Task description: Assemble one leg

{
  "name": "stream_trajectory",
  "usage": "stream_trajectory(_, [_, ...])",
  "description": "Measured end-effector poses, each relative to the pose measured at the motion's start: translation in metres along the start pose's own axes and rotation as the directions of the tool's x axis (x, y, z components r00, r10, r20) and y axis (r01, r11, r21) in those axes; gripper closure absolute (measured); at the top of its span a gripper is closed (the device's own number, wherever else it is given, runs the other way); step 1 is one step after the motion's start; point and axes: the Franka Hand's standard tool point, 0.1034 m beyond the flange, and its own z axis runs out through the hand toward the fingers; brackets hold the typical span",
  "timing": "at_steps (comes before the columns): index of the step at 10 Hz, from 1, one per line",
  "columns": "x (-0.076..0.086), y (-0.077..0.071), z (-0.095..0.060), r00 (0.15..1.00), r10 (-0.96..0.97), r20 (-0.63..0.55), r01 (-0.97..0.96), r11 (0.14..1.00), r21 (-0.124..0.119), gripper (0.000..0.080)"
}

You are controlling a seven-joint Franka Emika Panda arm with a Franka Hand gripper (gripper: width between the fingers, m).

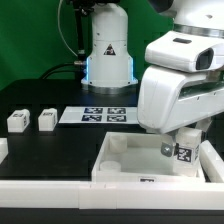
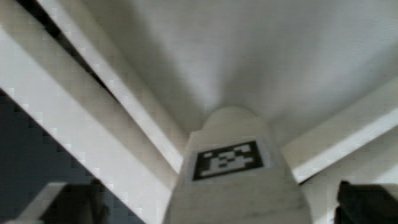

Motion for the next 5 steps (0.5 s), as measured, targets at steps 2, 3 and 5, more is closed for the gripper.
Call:
stream_trajectory(2, [-0.0003, 0.0003, 0.0001, 1.0, 0.001, 0.0, -0.001, 1.0, 0.0, 0.0151])
stream_trajectory(3, [-0.0004, 0.0004, 0.0002, 1.0, 0.001, 0.0, -0.001, 1.0, 0.0, 0.0151])
stream_trajectory(5, [-0.0006, 0.0006, 0.0003, 1.0, 0.001, 0.0, -0.001, 1.0, 0.0, 0.0151])
